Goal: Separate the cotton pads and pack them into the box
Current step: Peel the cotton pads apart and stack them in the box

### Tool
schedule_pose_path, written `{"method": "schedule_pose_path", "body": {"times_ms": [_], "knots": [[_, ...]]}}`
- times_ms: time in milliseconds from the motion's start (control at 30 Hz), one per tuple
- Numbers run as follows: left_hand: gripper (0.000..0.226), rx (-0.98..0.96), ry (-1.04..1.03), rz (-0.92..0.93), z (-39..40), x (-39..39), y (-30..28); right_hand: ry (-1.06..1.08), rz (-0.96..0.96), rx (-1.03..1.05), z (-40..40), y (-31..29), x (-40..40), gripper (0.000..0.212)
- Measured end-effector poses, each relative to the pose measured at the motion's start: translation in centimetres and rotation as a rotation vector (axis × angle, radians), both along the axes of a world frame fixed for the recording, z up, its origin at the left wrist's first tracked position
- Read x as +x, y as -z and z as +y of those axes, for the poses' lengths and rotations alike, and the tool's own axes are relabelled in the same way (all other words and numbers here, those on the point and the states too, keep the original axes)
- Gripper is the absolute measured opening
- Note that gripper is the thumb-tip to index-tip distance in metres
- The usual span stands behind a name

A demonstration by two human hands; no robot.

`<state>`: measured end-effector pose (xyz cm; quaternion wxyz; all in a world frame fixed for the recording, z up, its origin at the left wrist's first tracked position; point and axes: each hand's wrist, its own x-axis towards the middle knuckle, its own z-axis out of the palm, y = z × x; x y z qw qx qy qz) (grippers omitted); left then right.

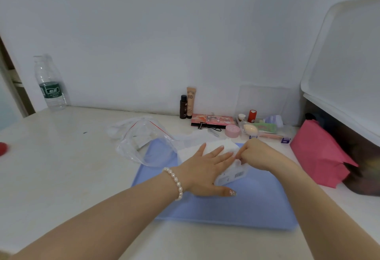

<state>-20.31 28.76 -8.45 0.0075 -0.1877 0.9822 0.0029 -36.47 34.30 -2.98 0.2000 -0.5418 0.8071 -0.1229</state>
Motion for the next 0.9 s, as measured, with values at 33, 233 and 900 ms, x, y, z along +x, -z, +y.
{"method": "schedule_pose_path", "body": {"times_ms": [33, 233, 900], "knots": [[0.104, 0.005, -0.008, -0.016, 0.0, -0.1, 0.2, 0.011, -0.036, -0.014, 0.1, -0.1, 0.0, 0.027], [0.097, -0.023, -0.034, 0.126, 0.1, 0.8, -0.2, 0.091, -0.2, -0.161, 0.3, -0.1, -0.3, 0.028], [0.043, 0.018, -0.158, 0.259, 0.5, 0.4, -1.8, 0.18, 0.129, -0.194, -0.2, 1.7, -0.7, 0.013]]}}
